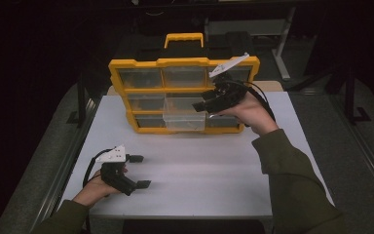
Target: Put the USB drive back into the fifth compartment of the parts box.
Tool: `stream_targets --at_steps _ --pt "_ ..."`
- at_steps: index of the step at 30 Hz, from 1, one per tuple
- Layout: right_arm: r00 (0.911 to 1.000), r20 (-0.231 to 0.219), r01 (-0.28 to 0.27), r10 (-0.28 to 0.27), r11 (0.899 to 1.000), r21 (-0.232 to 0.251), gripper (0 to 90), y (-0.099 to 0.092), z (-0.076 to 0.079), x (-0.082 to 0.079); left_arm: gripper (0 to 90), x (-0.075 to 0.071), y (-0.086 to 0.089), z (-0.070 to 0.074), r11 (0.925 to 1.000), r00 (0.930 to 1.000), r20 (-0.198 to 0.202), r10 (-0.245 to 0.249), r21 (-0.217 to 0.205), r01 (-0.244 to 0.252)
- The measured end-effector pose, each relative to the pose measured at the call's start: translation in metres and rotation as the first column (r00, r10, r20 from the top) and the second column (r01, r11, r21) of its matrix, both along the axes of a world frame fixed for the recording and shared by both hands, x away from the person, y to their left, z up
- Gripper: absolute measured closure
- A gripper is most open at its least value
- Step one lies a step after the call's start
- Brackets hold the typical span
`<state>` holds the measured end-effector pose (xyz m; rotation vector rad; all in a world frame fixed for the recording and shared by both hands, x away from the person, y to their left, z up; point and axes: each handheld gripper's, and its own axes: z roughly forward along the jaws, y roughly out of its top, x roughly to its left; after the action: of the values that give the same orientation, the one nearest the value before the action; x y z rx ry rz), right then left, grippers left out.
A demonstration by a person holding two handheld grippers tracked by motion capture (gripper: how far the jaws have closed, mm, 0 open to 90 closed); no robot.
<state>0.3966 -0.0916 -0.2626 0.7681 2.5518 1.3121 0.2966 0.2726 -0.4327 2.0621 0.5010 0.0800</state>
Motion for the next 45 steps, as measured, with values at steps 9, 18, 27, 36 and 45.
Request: stream_targets --at_steps 9,18,27,36,45 --pt "0.9995 0.012 0.031 -0.031 1.000 -0.005 29.3 -0.015 -0.006 -0.010 0.1 0.000 0.000 -0.001 1.0000 1.0000 0.000 0.001 0.001 -0.001" --pt "0.9984 0.019 0.054 -0.054 0.999 0.001 9.8 -0.031 -0.021 -0.023 0.1 0.000 0.001 0.000 1.0000 1.0000 0.000 0.005 0.001 -0.005" --pt "0.9970 0.032 0.070 -0.071 0.997 0.017 8.5 -0.039 -0.042 -0.030 0.1 0.000 0.002 -0.001 1.0000 1.0000 0.001 0.004 0.006 -0.004" --pt "0.9943 0.050 0.092 -0.094 0.995 0.030 8.6 -0.043 -0.072 -0.041 0.1 0.000 0.002 -0.001 0.9999 1.0000 0.003 0.006 0.013 -0.006" --pt "0.9922 0.037 0.117 -0.119 0.992 0.054 8.6 -0.049 -0.102 -0.052 0.1 0.000 0.002 -0.001 0.9999 1.0000 0.004 0.006 0.016 -0.006"
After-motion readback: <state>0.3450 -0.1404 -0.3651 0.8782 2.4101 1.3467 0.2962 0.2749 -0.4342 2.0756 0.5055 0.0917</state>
